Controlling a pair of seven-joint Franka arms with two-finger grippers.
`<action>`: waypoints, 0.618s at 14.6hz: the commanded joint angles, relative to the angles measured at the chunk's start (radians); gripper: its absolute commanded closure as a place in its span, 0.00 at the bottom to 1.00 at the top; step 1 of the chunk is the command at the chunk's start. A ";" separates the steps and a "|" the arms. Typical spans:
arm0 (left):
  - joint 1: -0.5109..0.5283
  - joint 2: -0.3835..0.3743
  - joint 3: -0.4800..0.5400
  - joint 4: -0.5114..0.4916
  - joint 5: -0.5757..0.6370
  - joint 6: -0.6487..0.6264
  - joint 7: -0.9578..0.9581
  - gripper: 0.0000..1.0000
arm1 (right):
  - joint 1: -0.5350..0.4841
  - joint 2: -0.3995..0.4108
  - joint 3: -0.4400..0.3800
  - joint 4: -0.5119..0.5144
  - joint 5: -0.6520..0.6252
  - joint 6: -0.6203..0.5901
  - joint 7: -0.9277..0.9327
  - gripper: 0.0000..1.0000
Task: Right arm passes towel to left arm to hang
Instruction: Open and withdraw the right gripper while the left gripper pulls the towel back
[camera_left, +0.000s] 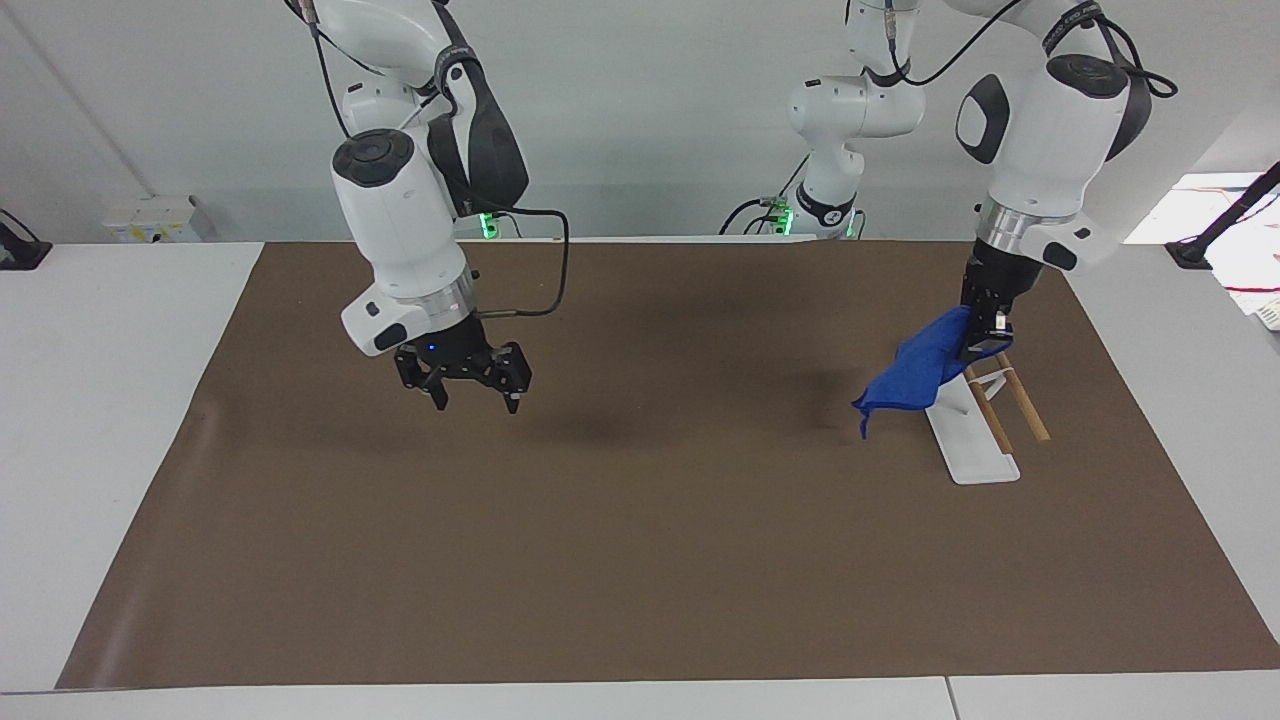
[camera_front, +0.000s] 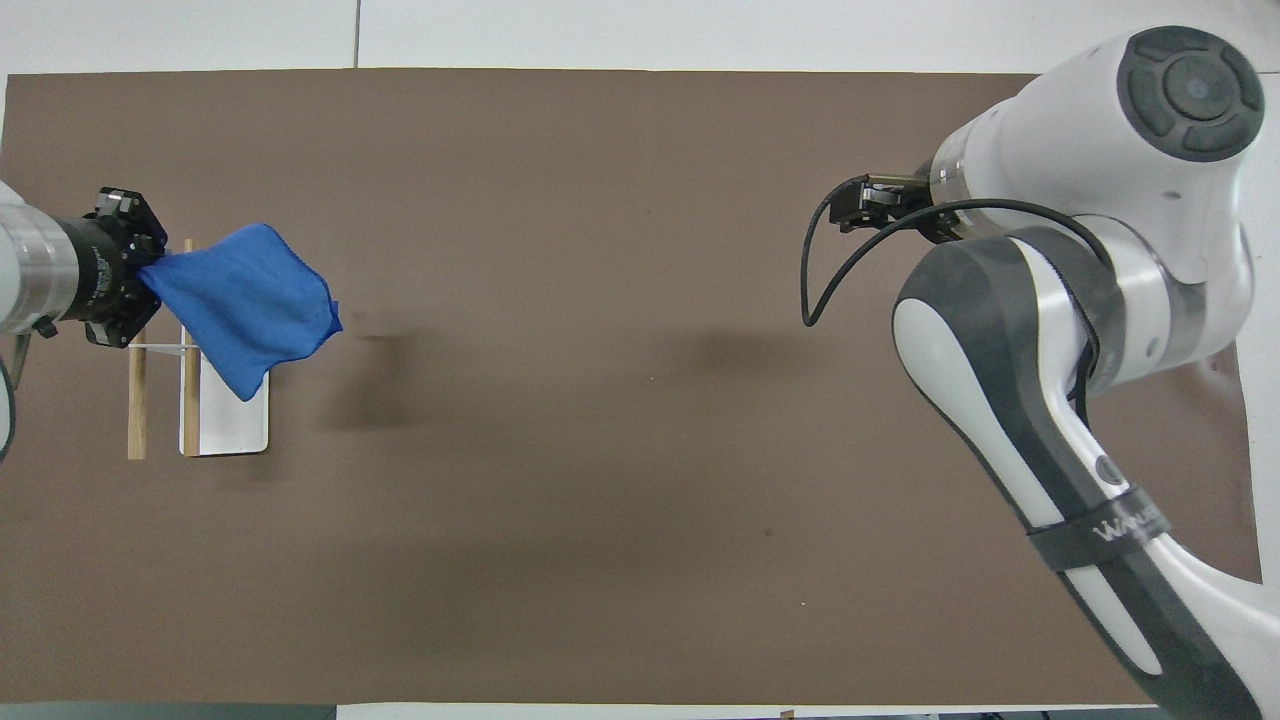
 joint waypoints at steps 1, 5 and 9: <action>0.088 -0.049 -0.008 -0.098 0.019 0.123 -0.012 1.00 | -0.084 -0.089 0.010 -0.007 -0.021 -0.146 -0.108 0.00; 0.185 -0.044 -0.008 -0.156 0.009 0.235 -0.018 1.00 | -0.188 -0.179 0.010 -0.008 -0.022 -0.321 -0.148 0.00; 0.247 -0.035 -0.007 -0.210 0.008 0.323 -0.018 1.00 | -0.222 -0.206 0.010 0.083 -0.077 -0.451 -0.284 0.00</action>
